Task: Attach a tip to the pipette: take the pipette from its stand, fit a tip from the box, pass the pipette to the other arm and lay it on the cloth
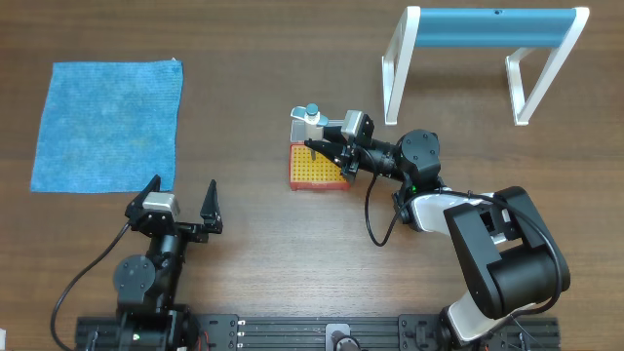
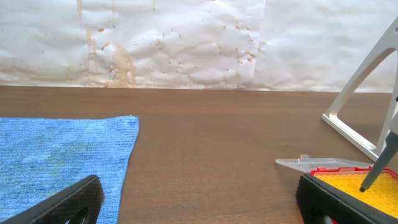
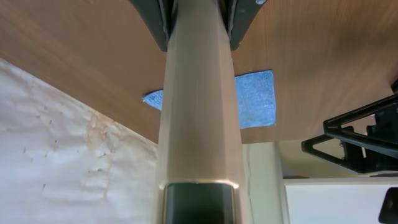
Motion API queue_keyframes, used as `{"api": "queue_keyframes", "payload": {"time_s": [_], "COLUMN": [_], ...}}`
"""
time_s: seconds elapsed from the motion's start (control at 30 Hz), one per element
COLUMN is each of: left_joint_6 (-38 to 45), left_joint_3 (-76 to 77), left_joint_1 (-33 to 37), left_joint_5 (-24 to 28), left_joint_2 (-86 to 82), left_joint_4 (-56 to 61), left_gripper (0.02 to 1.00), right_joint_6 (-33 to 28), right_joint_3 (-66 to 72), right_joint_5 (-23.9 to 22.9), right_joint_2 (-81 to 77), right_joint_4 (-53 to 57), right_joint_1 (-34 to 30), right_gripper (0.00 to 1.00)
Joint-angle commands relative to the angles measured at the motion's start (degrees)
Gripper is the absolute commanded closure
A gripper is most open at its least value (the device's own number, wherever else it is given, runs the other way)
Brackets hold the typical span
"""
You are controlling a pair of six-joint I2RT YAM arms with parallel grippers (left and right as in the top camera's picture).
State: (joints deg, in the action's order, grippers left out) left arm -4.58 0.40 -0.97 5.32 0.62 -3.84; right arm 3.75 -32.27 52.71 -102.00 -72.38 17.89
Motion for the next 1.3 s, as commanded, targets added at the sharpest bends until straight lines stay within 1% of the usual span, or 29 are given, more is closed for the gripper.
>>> {"api": "queue_keyframes", "payload": {"time_s": [0.03,1.03,1.3], "left_joint_6": [0.55,0.55,0.55], "left_joint_3": [-0.09,-0.09,-0.09], "left_joint_1": [-0.28,-0.28,-0.28], "left_joint_5": [-0.63,-0.63,-0.63], "left_joint_2": [-0.44,-0.44,-0.44], "left_joint_4": [-0.46,-0.46,-0.46], "left_gripper": [0.02,0.02,0.02], "right_joint_6": [-1.07,-0.39,-0.44], "right_joint_3": [-0.96,-0.96,-0.96], "right_joint_5": [-0.81,-0.11,-0.13], "right_joint_2": [1.38,1.27,1.25], "right_joint_4": [-0.33,0.39,2.75], "right_joint_1": [-0.24,0.68,0.68], "right_gripper": [0.923,0.921,0.923]}}
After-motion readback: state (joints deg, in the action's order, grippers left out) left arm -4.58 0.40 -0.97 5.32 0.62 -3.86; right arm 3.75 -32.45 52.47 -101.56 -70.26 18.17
